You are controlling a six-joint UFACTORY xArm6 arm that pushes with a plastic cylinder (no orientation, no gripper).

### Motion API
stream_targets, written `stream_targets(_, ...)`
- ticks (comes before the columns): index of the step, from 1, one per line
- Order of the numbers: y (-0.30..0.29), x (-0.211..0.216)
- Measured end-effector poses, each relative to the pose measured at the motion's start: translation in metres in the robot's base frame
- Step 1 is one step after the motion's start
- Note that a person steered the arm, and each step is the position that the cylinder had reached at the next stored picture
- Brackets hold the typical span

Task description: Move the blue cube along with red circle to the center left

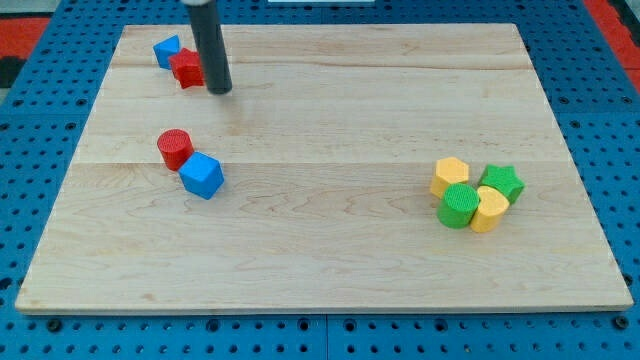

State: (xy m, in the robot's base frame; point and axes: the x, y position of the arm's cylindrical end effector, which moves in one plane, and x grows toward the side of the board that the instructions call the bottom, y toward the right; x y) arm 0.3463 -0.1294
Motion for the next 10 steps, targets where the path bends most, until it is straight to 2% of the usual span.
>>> stream_targets(1, 0.012, 0.062)
stream_targets(3, 0.068, 0.138)
stream_targets(4, 0.025, 0.146)
stream_targets(6, 0.004, 0.092)
stream_targets(8, -0.013, 0.090)
stream_targets(10, -0.066, 0.093)
